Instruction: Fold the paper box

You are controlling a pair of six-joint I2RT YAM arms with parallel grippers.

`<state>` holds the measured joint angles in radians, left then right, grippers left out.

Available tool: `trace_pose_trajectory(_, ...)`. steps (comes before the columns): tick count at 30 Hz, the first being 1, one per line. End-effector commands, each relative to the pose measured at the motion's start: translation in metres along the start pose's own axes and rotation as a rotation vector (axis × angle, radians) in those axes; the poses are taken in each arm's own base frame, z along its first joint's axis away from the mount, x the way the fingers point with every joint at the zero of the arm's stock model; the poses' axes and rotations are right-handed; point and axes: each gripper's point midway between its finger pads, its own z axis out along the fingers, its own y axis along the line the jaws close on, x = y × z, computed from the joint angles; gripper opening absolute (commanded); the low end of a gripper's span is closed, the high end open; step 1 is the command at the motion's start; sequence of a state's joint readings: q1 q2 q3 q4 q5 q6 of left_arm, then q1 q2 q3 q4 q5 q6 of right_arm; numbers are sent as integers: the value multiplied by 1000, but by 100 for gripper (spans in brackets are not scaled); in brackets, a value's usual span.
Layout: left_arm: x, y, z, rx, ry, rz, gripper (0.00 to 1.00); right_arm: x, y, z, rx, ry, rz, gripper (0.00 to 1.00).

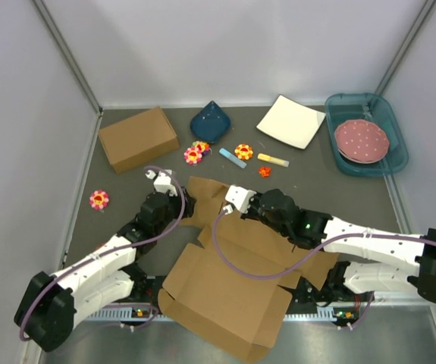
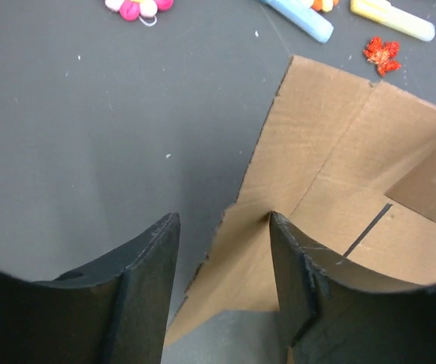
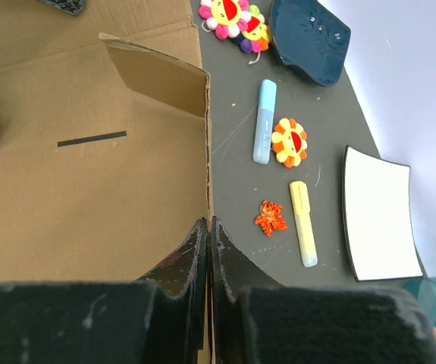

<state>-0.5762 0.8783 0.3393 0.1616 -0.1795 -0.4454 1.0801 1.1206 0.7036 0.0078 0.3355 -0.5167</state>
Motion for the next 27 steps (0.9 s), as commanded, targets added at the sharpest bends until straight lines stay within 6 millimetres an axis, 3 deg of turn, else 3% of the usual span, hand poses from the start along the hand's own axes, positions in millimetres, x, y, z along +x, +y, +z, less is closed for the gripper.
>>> trace_pose_trajectory(1, -24, -11, 7, 28, -68, 0, 48, -37, -22, -11, 48, -83, -10, 0)
trace_pose_trajectory(3, -30, -14, 8, 40, -94, -9, 29, -40, -27, -11, 64, -83, -23, 0)
trace_pose_trajectory(6, -44, -24, 8, 78, -140, -18, 11, -46, -37, -11, 98, -82, -63, 0)
trace_pose_trajectory(8, -51, -30, 8, 109, -164, -16, 10, -54, -47, -12, 129, -88, -100, 0)
trace_pose_trajectory(12, -83, -47, 4, 184, -298, -31, 8, -64, -64, -7, 198, -86, -180, 0)
trace_pose_trajectory(16, -105, -46, 0, 184, -433, -38, 7, -73, -83, -2, 292, -69, -298, 0)
trace_pose_trajectory(20, -92, -34, 7, 150, -440, -55, 8, -65, -91, 6, 379, -14, -357, 0)
trace_pose_trajectory(27, -45, -2, 9, 69, -404, -130, 8, -38, -71, 15, 433, 49, -408, 0)
